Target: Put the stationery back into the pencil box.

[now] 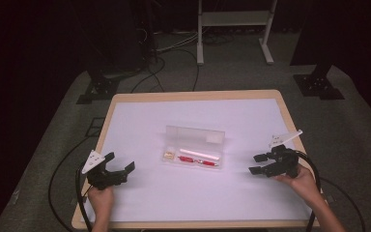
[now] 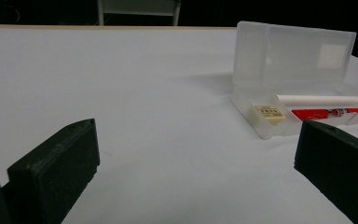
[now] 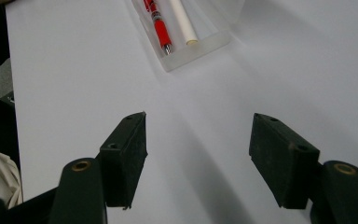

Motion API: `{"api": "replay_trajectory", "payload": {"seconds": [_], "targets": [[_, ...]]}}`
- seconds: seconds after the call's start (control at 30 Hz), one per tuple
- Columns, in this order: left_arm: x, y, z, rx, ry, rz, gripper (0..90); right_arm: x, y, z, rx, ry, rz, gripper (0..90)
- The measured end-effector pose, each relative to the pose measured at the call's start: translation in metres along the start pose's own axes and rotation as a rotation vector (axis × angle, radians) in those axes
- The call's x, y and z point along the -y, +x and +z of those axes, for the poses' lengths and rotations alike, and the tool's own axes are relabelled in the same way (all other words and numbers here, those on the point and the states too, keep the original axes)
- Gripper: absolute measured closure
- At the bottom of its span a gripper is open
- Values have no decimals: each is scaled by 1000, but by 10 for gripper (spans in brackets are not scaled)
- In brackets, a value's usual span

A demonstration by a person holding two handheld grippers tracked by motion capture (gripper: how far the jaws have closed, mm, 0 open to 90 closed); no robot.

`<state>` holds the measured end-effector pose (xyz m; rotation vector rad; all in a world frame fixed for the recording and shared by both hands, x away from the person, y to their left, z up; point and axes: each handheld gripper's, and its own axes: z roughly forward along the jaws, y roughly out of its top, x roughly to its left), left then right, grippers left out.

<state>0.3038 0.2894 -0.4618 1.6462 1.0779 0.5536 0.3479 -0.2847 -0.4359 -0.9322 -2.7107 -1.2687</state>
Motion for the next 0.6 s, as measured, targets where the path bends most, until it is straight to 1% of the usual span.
{"api": "replay_trajectory", "payload": {"seconds": [0.23,0.4,0.6], "targets": [[0,0,0,-1,-1,1,0,9,-2,-4,15,12,12,356],[0,0,0,0,-1,-3,0,19,-2,-9,21,5,30,350],[0,1,1,0,2,-7,0,33,1,-14,30,-11,45,342]]}}
